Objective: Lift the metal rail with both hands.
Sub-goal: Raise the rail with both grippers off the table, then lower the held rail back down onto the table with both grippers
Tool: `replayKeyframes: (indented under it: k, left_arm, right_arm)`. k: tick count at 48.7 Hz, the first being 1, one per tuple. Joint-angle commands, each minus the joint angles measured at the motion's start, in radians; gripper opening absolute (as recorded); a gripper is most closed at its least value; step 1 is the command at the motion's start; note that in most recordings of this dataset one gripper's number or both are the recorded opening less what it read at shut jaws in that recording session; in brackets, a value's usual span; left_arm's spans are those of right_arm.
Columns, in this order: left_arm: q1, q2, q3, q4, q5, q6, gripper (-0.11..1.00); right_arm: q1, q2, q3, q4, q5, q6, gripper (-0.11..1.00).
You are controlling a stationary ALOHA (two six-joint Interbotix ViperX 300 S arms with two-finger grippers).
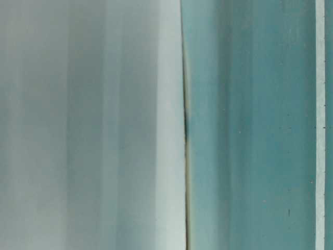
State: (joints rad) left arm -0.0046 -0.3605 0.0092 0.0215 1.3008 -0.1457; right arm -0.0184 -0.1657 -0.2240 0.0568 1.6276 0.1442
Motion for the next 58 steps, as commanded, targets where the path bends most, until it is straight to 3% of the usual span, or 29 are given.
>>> replayKeyframes:
  k: [1, 19, 29, 48, 58]
  left_arm:
    - [0.009, -0.003, -0.046, 0.005, -0.014, -0.005, 0.37]
    - [0.009, 0.0, -0.021, 0.005, -0.017, 0.006, 0.37]
    - [0.014, 0.0, 0.081, 0.005, -0.072, 0.005, 0.37]
    - [0.028, 0.011, 0.414, 0.005, -0.31, 0.006, 0.37]
    - [0.034, 0.077, 0.514, 0.005, -0.38, 0.008, 0.37]
  right_arm:
    - [-0.008, -0.005, -0.034, -0.003, -0.017, 0.037, 0.39]
    - [-0.012, -0.005, -0.006, -0.014, -0.017, 0.034, 0.39]
    - [-0.011, 0.002, 0.132, -0.026, -0.067, 0.018, 0.39]
    - [-0.012, -0.012, 0.442, -0.031, -0.298, -0.017, 0.39]
    - [-0.012, 0.002, 0.611, -0.034, -0.5, -0.018, 0.39]
